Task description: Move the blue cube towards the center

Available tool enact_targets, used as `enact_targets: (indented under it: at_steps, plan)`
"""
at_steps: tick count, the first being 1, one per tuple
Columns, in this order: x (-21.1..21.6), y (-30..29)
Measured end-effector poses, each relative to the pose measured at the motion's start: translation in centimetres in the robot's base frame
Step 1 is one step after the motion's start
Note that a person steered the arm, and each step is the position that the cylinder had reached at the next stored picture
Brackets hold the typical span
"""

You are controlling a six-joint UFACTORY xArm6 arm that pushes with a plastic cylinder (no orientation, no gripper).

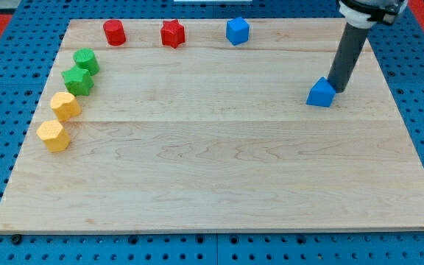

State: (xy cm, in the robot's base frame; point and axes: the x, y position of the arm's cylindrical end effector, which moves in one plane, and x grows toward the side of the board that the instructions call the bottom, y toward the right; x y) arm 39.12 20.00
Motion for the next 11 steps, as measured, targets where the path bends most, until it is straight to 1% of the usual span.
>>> enact_targets:
  at_steps: [1,2,3,4,5,6,7,8,9,10,11]
  plan:
    - [-0.1,0.0]
    - [-1.9,0.5]
    - [-5.2,-1.6]
    - [-13.6,-2.5]
    - [-18.8,-5.8]
    - [-20.0,-7.1]
    - [-20.0,-8.2]
    - [-19.7,-13.6]
    - [-16.3,-16.4]
    - [-10.8,-16.2]
    - [-10.4,-16.8]
